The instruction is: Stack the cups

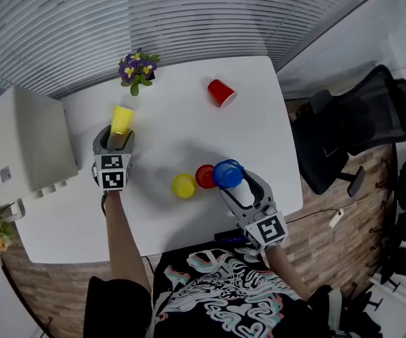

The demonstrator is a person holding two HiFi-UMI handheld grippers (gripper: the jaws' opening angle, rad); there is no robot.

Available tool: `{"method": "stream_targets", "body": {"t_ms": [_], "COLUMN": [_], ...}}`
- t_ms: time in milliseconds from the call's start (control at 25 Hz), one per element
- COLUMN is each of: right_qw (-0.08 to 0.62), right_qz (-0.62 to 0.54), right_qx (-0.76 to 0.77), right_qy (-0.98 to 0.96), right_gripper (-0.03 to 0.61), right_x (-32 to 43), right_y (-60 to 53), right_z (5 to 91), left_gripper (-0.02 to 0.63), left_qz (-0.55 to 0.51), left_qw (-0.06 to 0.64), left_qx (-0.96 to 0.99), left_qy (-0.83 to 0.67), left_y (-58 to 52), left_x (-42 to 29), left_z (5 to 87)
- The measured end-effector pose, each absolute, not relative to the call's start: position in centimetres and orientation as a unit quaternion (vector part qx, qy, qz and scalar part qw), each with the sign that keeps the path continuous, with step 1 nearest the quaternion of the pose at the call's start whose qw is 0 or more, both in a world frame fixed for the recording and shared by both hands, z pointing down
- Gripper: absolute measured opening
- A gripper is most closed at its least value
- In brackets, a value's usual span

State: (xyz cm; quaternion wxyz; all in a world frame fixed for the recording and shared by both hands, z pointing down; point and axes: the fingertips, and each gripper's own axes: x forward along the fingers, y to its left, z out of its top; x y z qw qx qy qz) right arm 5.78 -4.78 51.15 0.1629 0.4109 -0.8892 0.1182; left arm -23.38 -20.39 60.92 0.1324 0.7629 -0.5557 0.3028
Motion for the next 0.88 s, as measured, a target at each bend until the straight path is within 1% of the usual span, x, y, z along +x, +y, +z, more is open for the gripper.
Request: {"method": "stream_targets", "body": {"t_ms": [120,240,880], "right_qw": [0.163,0.161,0.148], "right_qz": [0.121,0.122,0.113], "right_qx": [0.415,0.417,0.418], "right_qy": [-0.887,-0.886,-0.889], "right_gripper": [0.272,0.268,0.264], "right_x": [6.1,6.3,6.7], "right_y": [-4.8,-4.9,-4.9], "right_z": [51.2,51.2,50.2], "left_gripper": [0.241,0.224,0.221], "left_qz": [0.3,0.296,0.293], "left_qw": [0.142,0.142,0.129], "left_qx": [0.756,0.751,0.754], "left_qy": [-0.564,-0.573,-0.573], "left_y": [-20.4,-20.4,-19.3], "left_x": [-23.8,-24.1,-23.2], "left_z": [61.0,60.9,59.8]}}
